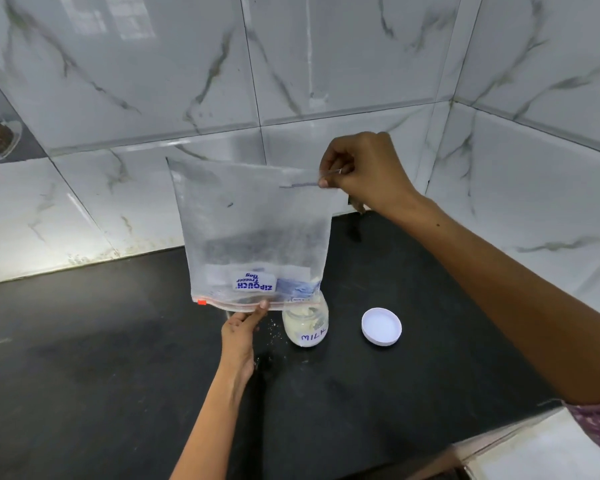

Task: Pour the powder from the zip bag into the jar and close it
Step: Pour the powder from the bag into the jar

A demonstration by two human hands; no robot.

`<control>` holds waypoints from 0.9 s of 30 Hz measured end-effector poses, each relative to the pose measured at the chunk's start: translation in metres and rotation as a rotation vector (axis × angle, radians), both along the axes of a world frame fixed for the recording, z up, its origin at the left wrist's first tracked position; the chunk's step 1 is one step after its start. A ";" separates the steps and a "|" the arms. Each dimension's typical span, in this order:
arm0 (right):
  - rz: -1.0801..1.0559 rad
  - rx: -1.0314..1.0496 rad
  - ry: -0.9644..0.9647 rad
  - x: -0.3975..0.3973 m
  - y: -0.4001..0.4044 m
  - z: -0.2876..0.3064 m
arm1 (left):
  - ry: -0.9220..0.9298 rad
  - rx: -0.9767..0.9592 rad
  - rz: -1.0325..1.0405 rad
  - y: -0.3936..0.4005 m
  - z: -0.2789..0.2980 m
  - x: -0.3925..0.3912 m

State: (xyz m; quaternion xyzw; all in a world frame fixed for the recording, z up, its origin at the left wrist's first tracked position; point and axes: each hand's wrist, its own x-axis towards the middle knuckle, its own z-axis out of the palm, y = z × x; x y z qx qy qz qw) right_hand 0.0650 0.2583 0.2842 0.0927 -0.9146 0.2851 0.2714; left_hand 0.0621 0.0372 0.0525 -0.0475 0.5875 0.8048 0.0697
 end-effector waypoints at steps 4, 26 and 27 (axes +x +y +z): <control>-0.003 -0.020 0.014 0.003 0.001 -0.002 | 0.001 0.018 -0.033 0.004 0.004 -0.001; -0.023 -0.080 -0.019 0.014 0.011 -0.006 | -0.006 0.070 -0.071 0.003 0.011 -0.006; -0.024 -0.093 -0.013 0.014 0.010 -0.006 | -0.004 0.075 -0.072 0.004 0.011 -0.006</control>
